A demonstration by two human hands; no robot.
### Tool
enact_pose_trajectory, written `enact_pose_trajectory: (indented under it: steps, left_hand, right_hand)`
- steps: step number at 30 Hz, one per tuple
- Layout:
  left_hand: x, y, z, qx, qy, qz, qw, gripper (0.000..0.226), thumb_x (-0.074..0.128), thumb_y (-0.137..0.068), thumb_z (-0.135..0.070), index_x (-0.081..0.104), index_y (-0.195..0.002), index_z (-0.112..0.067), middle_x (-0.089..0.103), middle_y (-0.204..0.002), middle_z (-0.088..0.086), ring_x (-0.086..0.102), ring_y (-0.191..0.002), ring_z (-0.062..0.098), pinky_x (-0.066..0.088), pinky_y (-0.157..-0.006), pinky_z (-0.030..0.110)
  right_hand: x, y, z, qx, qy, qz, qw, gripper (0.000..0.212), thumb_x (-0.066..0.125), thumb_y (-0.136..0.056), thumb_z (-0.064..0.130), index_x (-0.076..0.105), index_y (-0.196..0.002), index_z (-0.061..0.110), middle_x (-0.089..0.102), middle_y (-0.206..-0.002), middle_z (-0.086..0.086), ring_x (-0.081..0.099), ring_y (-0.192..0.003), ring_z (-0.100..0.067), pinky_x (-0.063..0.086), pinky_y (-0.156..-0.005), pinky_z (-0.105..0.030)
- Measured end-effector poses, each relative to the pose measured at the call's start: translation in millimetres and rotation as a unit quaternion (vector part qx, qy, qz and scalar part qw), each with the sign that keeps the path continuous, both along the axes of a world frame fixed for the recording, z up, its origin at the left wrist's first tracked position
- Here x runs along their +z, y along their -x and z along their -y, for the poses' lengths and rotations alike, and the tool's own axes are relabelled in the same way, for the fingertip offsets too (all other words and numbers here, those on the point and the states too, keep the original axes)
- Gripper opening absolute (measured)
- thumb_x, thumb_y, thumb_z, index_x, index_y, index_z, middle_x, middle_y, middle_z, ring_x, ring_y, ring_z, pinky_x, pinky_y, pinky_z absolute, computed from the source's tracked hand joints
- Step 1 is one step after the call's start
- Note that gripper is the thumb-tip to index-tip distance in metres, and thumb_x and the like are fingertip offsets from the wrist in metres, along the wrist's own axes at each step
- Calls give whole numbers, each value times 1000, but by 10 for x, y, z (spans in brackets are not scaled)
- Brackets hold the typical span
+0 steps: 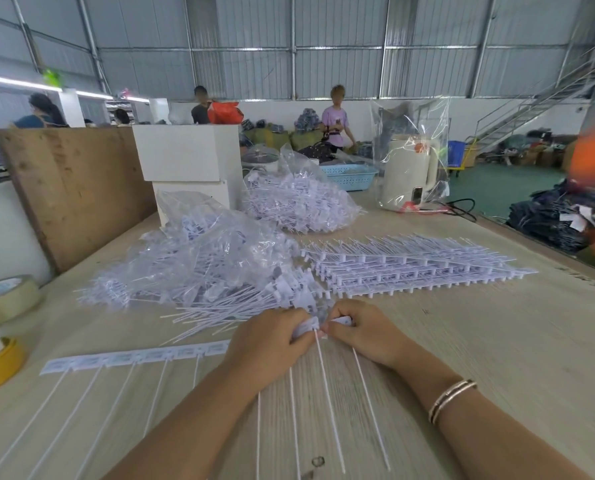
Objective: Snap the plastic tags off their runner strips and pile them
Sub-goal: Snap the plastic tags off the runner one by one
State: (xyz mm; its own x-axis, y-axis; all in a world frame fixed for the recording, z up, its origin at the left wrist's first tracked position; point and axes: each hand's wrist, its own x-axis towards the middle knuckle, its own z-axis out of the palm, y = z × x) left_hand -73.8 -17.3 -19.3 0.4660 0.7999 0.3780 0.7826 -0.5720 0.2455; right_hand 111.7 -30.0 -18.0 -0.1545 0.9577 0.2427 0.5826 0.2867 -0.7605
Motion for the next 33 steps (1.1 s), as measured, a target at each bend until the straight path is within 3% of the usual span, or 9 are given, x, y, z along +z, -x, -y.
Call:
enact_pose_trajectory:
  steps: [3, 7, 10, 12, 17, 22, 25, 28, 33]
  left_hand:
    - [49, 16, 54, 3, -2, 7, 1000, 29, 51, -88, -53, 53, -83, -24, 51, -62, -7, 52, -60, 11, 40, -56, 26]
    - [87, 6, 87, 0, 14, 31, 999, 23, 54, -87, -49, 43, -91, -30, 46, -58, -10, 42, -50, 4, 30, -47, 26]
    - [97, -20, 104, -8, 10, 52, 999, 25, 56, -84, -44, 37, -86, -28, 46, -63, -11, 43, -54, 5, 26, -47, 25]
    - [92, -52, 126, -21, 2, 61, 998, 25, 57, -83, -42, 36, -86, -28, 46, -72, -13, 46, -61, 7, 29, -50, 24]
    - [98, -41, 156, -65, 14, 54, 996, 20, 55, -85, -38, 42, -98, -30, 56, -95, -13, 56, -76, 11, 46, -65, 29]
    - [113, 25, 144, -59, 8, 21, 998, 34, 52, -81, -21, 45, -113, -30, 58, -114, -17, 54, -72, 10, 43, -64, 26]
    - [94, 0, 145, -47, -3, 23, 999, 29, 56, -83, -25, 41, -108, -32, 56, -110, -15, 53, -77, 10, 42, -64, 27]
    - [83, 4, 113, -41, -12, 52, 998, 18, 58, -88, -29, 47, -102, -27, 61, -101, -11, 58, -81, 11, 45, -66, 30]
    - [61, 33, 63, -22, 8, 73, 997, 19, 59, -90, -33, 60, -106, -25, 70, -98, -4, 65, -88, 14, 50, -76, 33]
  right_hand:
    - [-8, -5, -16, 3, -23, 64, 998, 9, 66, -85, 21, 65, -78, 17, 58, -78, 9, 49, -67, 5, 37, -66, -12]
    - [9, 24, -8, -4, -46, 58, 997, 17, 58, -92, 24, 65, -105, 16, 56, -96, 5, 50, -82, -4, 39, -74, -18]
    - [50, 66, 38, 7, -53, -40, 998, 27, 53, -94, 27, 67, -93, 4, 57, -88, -8, 53, -82, -17, 39, -75, -24]
    - [46, 105, 72, 43, -38, -42, 997, 33, 55, -93, 28, 64, -80, -1, 52, -76, -7, 49, -73, -14, 37, -71, -23]
    - [20, 100, 60, 58, 12, -99, 993, 24, 60, -90, 14, 63, -71, -2, 52, -69, 0, 47, -66, -7, 37, -68, -22]
    - [27, 29, 36, 20, 52, -163, 985, 23, 57, -90, 13, 70, -71, 11, 66, -71, 0, 58, -73, -15, 44, -78, -32]
    - [30, 50, 55, 40, 52, -172, 983, 25, 59, -91, 16, 73, -71, 20, 69, -72, 5, 62, -76, -10, 48, -80, -27]
    - [55, 85, 103, 94, 52, -168, 980, 26, 63, -88, 18, 71, -68, 32, 63, -66, 14, 57, -67, 1, 45, -68, -13]
    - [27, 69, 67, 77, 21, -133, 988, 7, 66, -86, 19, 70, -81, 21, 60, -73, 6, 54, -72, -7, 45, -72, -27]
